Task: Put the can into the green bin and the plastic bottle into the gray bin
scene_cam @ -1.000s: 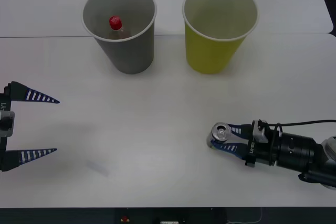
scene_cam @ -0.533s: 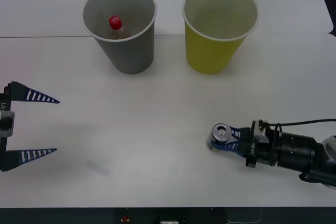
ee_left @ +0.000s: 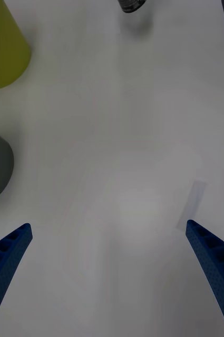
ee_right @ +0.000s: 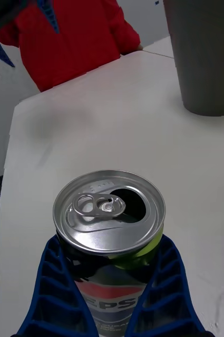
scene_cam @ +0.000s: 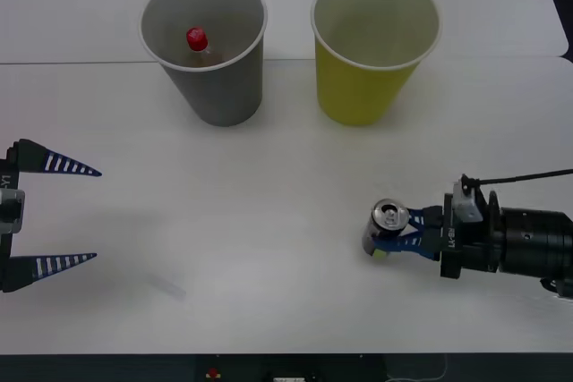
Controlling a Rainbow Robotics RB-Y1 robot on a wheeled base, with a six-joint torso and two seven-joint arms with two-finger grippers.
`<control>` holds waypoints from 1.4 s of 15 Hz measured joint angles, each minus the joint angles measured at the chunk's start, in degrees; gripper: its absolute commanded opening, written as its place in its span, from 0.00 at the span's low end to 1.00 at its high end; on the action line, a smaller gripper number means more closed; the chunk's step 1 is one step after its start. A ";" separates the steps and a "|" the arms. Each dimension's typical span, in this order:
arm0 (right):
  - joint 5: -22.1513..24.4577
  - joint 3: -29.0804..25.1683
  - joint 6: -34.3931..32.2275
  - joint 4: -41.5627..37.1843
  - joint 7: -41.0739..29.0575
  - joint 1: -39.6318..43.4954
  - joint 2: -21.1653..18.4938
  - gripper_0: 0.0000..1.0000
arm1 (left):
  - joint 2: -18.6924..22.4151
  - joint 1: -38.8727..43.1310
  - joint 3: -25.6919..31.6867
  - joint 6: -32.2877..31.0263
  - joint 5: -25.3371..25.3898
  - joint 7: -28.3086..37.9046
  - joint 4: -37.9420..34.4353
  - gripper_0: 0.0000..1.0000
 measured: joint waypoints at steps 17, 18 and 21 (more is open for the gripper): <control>19.09 -16.03 11.87 -41.21 -80.39 2.58 -17.99 0.00 | 0.00 0.00 0.00 0.00 0.00 0.00 0.00 1.00; 21.54 -17.46 10.75 -42.23 -83.30 0.96 -17.99 0.00 | 0.00 0.00 0.00 0.00 0.00 0.00 0.00 1.00; 24.39 -19.71 4.95 -40.51 -84.12 -5.94 -17.99 0.00 | 0.00 0.00 0.00 0.00 0.00 0.00 0.00 1.00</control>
